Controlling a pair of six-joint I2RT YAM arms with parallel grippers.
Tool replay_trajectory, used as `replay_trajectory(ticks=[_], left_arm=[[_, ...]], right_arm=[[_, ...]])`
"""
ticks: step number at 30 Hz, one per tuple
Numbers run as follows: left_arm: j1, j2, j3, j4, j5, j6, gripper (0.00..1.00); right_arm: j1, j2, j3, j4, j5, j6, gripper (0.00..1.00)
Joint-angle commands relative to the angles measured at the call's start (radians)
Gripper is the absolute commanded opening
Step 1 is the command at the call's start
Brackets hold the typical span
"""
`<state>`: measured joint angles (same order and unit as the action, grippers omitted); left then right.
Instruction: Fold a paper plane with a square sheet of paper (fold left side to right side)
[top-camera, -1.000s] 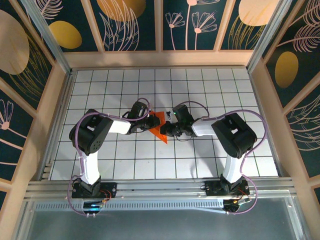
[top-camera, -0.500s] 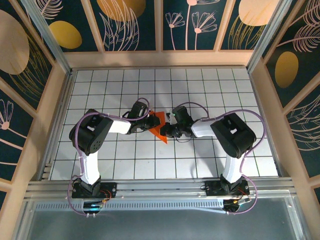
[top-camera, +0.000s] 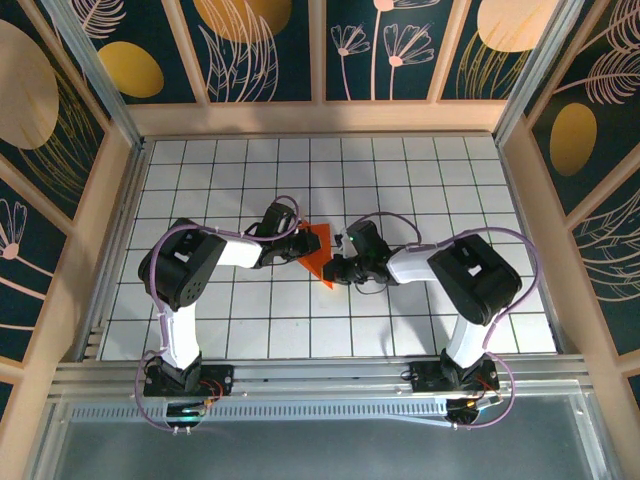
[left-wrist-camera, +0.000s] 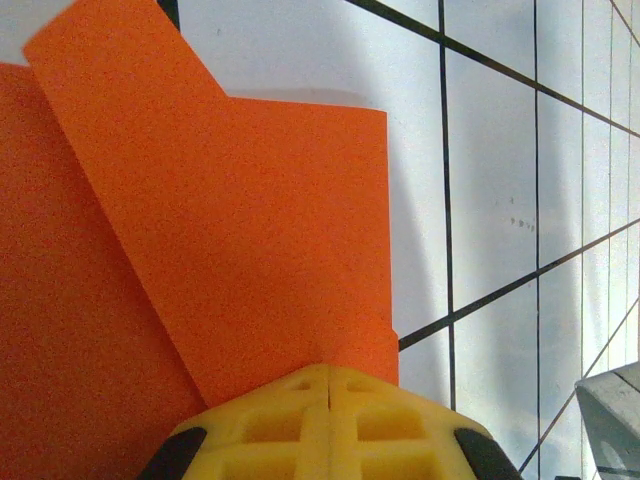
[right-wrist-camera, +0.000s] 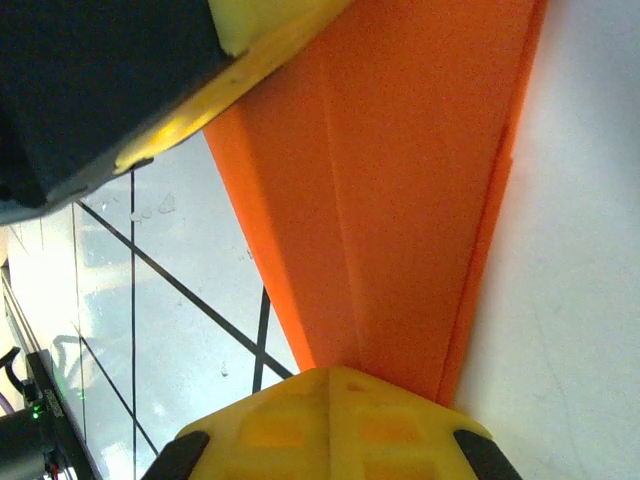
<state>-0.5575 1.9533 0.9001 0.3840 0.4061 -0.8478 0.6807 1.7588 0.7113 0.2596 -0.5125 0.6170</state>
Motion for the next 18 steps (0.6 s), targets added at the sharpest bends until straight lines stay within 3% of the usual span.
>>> replay_trajectory(ticks=[1, 18], left_arm=[[0.006, 0.055, -0.006, -0.107, -0.089, -0.001, 0.00], [0.005, 0.055, 0.004, -0.113, -0.087, 0.003, 0.00]], right_arm=[[0.014, -0.027, -0.043, -0.063, -0.003, 0.021, 0.00], [0.021, -0.085, -0.161, -0.050, -0.017, 0.040, 0.00]])
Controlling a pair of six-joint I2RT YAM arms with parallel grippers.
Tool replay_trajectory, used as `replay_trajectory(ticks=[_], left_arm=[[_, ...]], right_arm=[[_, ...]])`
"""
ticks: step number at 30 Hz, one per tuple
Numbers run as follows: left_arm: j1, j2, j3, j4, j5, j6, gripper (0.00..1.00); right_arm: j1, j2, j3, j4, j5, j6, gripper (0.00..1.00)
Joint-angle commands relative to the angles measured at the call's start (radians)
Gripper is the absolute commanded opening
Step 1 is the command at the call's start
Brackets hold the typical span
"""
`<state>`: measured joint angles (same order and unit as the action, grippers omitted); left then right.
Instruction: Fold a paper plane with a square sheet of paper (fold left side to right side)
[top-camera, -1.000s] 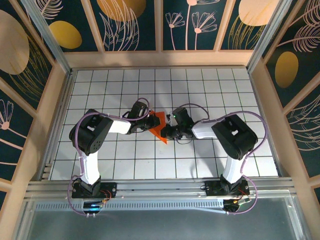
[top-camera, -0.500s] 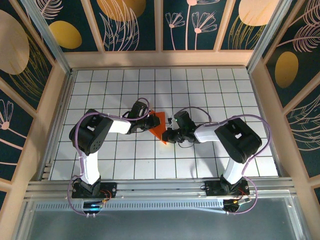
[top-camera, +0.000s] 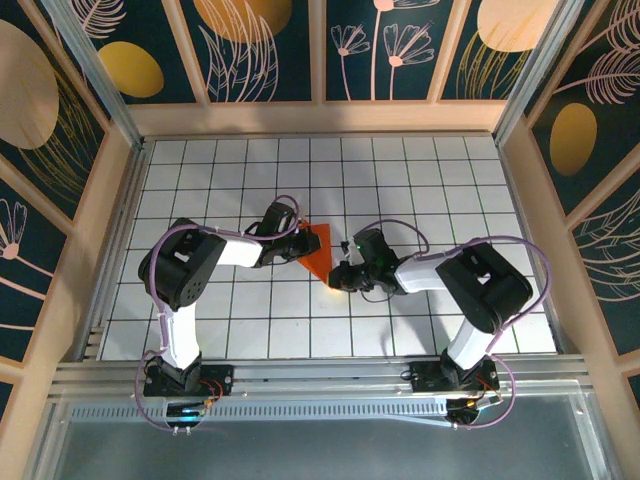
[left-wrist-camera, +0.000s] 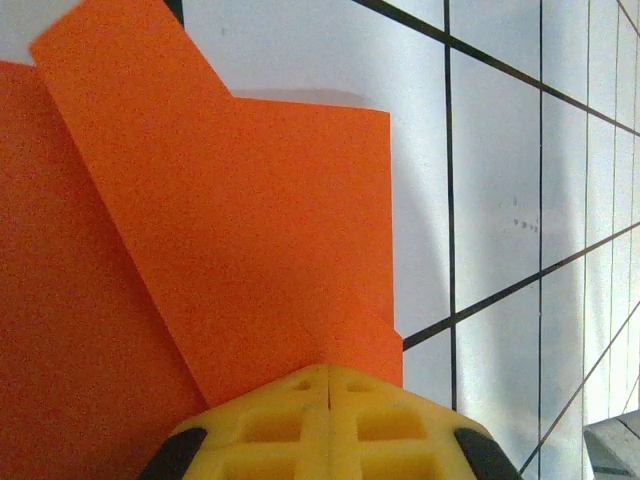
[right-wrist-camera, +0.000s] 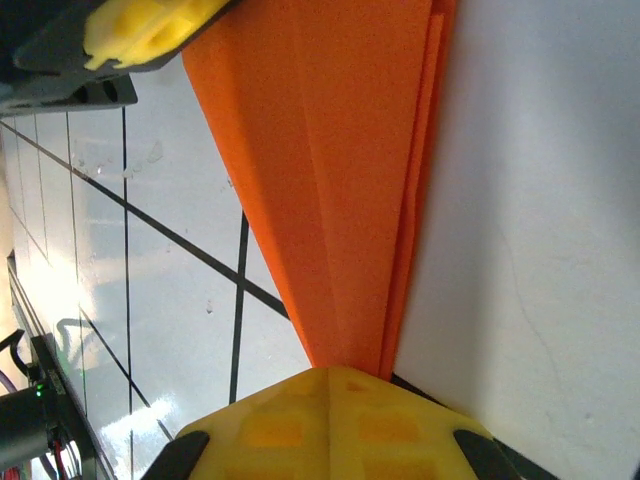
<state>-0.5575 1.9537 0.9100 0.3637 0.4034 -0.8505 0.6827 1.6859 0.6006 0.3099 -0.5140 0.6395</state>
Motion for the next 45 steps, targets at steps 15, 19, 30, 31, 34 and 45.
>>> replay_trajectory(ticks=[15, 19, 30, 31, 34, 45], left_arm=[[0.005, 0.005, 0.056, -0.086, -0.009, 0.020, 0.04], [0.006, -0.021, 0.189, -0.155, -0.006, 0.063, 0.12], [0.027, -0.315, 0.057, -0.167, -0.195, 0.105, 0.25], [0.027, -0.353, 0.011, -0.165, -0.219, 0.106, 0.26], [0.027, -0.463, -0.086, -0.163, -0.281, 0.101, 0.30], [0.028, -0.690, -0.324, -0.169, -0.380, 0.074, 0.37]], right_arm=[[-0.029, -0.177, 0.002, -0.217, -0.023, -0.089, 0.01], [-0.096, -0.229, 0.060, -0.235, -0.020, -0.171, 0.21], [-0.129, -0.058, 0.191, -0.101, -0.040, -0.251, 0.47], [-0.130, -0.031, 0.207, -0.095, -0.038, -0.254, 0.46], [-0.130, 0.038, 0.239, -0.071, -0.040, -0.259, 0.47], [-0.129, 0.188, 0.305, 0.011, -0.121, -0.234, 0.33]])
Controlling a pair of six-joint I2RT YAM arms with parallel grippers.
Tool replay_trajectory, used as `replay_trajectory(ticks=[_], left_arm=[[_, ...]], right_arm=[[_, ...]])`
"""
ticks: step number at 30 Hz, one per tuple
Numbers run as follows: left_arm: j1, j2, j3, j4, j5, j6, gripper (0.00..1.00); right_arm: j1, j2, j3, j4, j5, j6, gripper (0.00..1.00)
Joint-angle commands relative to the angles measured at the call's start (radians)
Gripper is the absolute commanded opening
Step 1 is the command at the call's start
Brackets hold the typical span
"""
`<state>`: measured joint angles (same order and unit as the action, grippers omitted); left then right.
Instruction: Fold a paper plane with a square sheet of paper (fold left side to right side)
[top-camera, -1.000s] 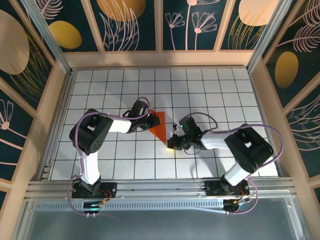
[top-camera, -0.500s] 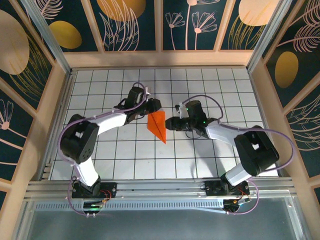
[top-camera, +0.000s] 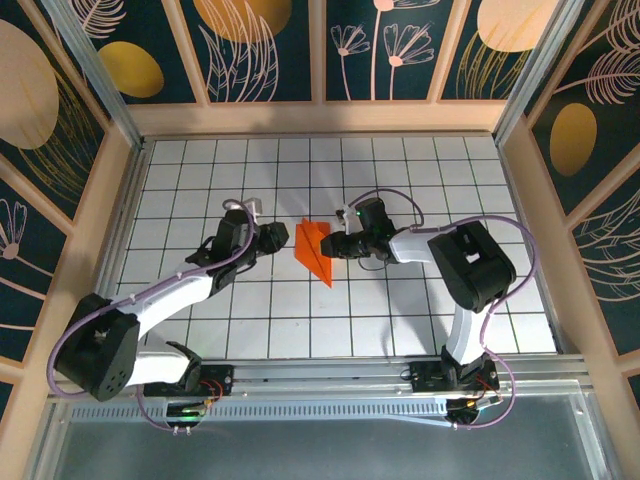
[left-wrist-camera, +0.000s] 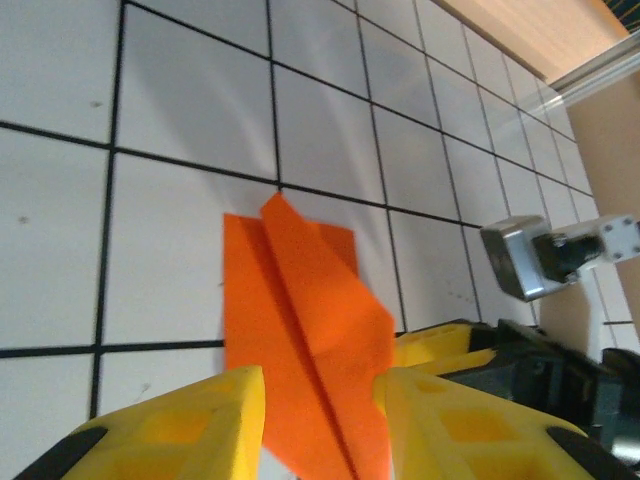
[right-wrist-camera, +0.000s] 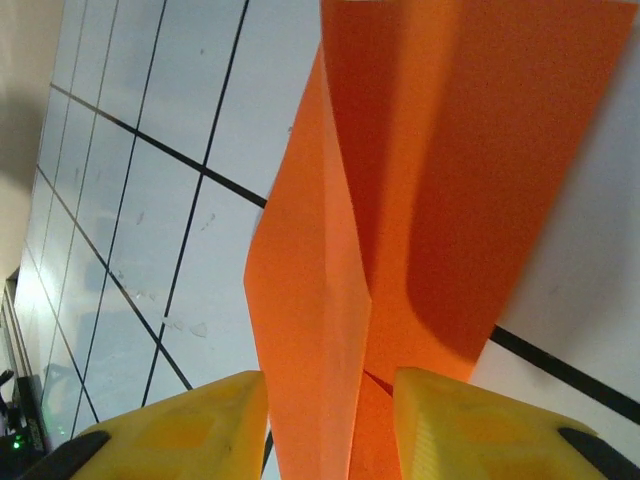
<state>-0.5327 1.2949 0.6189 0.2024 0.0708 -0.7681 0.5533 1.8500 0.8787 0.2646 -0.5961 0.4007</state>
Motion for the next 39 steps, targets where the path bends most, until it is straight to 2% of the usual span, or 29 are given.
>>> replay_trajectory(ticks=[1, 6, 7, 13, 18, 22, 26, 30, 39], left_arm=[[0.004, -0.039, -0.043, -0.007, -0.051, -0.011, 0.37], [0.005, -0.086, -0.072, 0.008, -0.053, -0.015, 0.42], [0.005, -0.093, -0.072, 0.014, -0.046, -0.014, 0.44], [0.034, -0.145, -0.057, 0.106, 0.050, -0.036, 0.63], [0.117, -0.196, -0.102, 0.415, 0.322, -0.130, 0.78], [0.119, -0.188, -0.048, 0.505, 0.476, -0.129, 0.78], [0.118, -0.151, -0.015, 0.593, 0.579, -0.166, 0.76], [0.117, -0.108, 0.001, 0.670, 0.632, -0.202, 0.74], [0.086, -0.036, 0.039, 0.668, 0.645, -0.191, 0.73]], right_arm=[[0.000, 0.027, 0.029, 0.057, -0.042, 0.004, 0.29], [-0.048, -0.025, 0.011, 0.082, -0.034, 0.000, 0.02], [-0.060, -0.039, 0.001, 0.100, -0.043, 0.002, 0.00], [-0.149, -0.173, -0.064, 0.257, -0.181, 0.016, 0.00], [-0.201, -0.287, -0.079, 0.334, -0.340, 0.048, 0.00], [-0.207, -0.352, -0.090, 0.446, -0.466, 0.136, 0.00], [-0.190, -0.373, -0.113, 0.650, -0.561, 0.322, 0.00], [-0.148, -0.364, -0.121, 0.782, -0.588, 0.438, 0.00], [-0.075, -0.326, -0.076, 0.771, -0.575, 0.451, 0.00]])
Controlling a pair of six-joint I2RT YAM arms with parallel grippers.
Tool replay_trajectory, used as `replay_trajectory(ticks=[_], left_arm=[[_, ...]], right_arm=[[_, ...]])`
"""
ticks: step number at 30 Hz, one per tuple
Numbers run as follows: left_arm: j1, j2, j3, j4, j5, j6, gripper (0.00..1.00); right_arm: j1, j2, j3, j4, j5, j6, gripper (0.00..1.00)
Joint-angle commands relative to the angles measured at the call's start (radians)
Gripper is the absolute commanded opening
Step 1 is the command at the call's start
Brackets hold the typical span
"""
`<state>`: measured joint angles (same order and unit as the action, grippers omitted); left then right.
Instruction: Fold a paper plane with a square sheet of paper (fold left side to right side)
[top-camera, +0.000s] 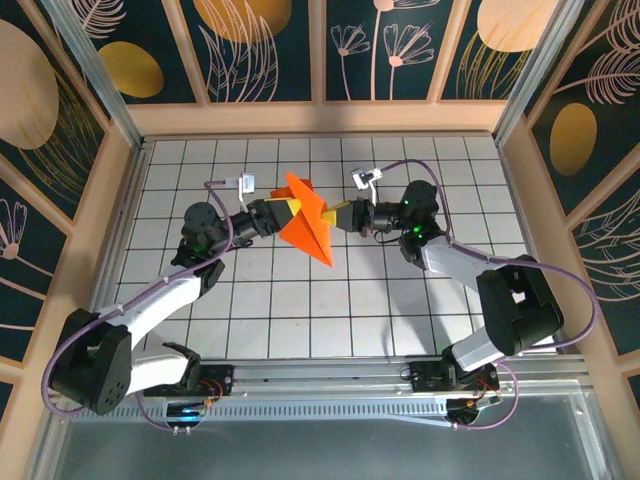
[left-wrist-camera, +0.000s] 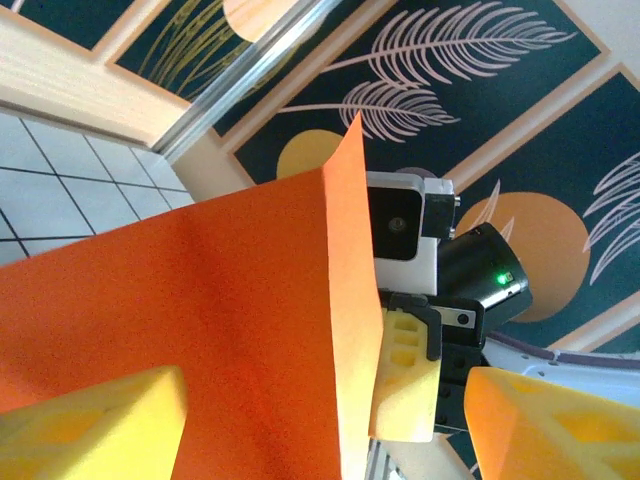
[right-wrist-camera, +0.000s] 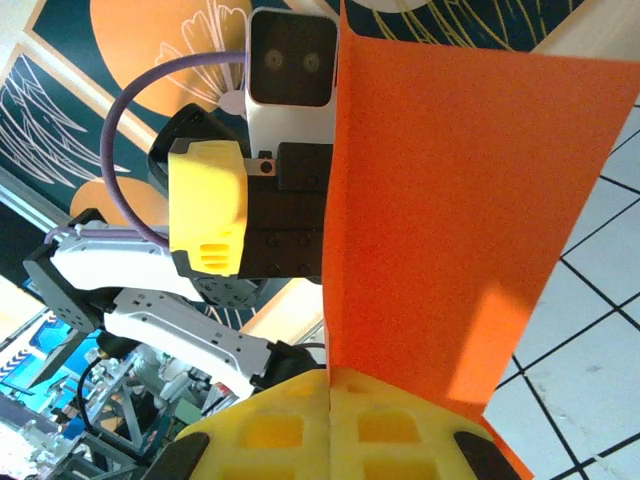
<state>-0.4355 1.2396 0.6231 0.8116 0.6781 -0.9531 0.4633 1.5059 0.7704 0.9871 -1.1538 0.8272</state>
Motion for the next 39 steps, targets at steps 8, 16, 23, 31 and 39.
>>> replay_trajectory(ticks=[8, 16, 23, 31, 39], left_arm=[[-0.033, 0.040, 0.060, 0.022, 0.011, 0.023, 0.53], [-0.038, 0.038, 0.053, 0.023, -0.013, 0.018, 0.29], [-0.038, 0.029, 0.051, 0.012, -0.039, 0.020, 0.14], [-0.043, 0.033, 0.047, 0.051, -0.052, -0.009, 0.08], [-0.054, 0.045, 0.057, 0.077, -0.050, -0.026, 0.08]], right_arm=[[0.030, 0.042, 0.049, 0.016, 0.005, 0.002, 0.00], [0.028, 0.028, 0.053, -0.068, 0.039, -0.055, 0.00], [0.015, -0.031, 0.051, -0.192, 0.102, -0.137, 0.15], [-0.034, -0.182, 0.007, -0.413, 0.226, -0.318, 0.47], [-0.013, -0.200, -0.040, -0.433, 0.224, -0.344, 0.76]])
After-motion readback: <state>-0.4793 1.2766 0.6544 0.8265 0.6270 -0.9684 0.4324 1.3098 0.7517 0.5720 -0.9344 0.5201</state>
